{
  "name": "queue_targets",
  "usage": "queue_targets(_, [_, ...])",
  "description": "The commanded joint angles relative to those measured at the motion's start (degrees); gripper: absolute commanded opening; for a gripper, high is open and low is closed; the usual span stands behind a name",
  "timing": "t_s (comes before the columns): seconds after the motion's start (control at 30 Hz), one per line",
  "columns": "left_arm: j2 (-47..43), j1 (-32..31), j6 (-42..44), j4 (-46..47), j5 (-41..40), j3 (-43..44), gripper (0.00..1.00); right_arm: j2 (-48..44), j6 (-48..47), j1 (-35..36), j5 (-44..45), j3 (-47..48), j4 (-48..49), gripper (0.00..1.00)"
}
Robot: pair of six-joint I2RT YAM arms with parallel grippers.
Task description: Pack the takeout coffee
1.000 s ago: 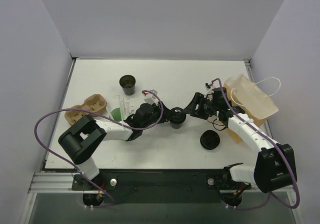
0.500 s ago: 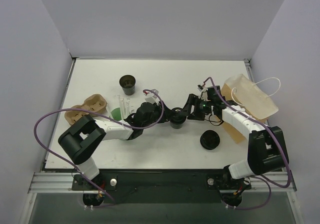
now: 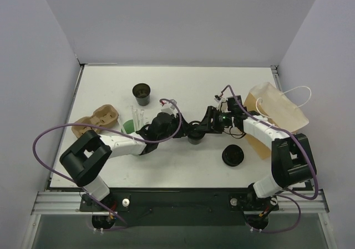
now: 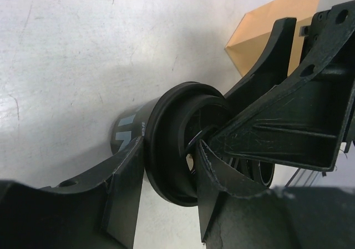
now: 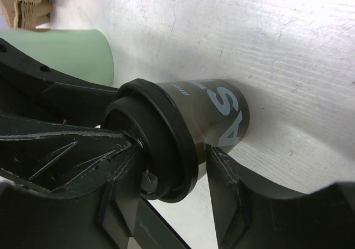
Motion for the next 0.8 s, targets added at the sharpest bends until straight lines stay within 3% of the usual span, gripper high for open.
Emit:
queue_targets(0.0, [-0.03, 0.02, 7.63, -30.23, 7.53, 1.71, 0.46, 3.52, -7.0, 0.29, 5.5, -0.22, -7.43, 0.34])
queue_targets(0.3, [-1.71, 5.56, 15.28, -43.06, 15.62, 18.33, 0.59, 6.07, -11.14, 0.21, 5.85, 1.8, -12.7, 0.33])
queue_targets(0.5, [-3.28, 7.58, 18.63, -47.2, 16.33, 19.5, 0.61, 6.69, -15.17, 0.29, 3.22, 2.15, -14.37, 0.33])
queue_targets(0.77, [-7.68, 8.63, 18.63, -45.27, 14.84, 16.86, 0.57, 10.38, -22.47, 2.84, -2.68, 6.01, -20.34, 0.34])
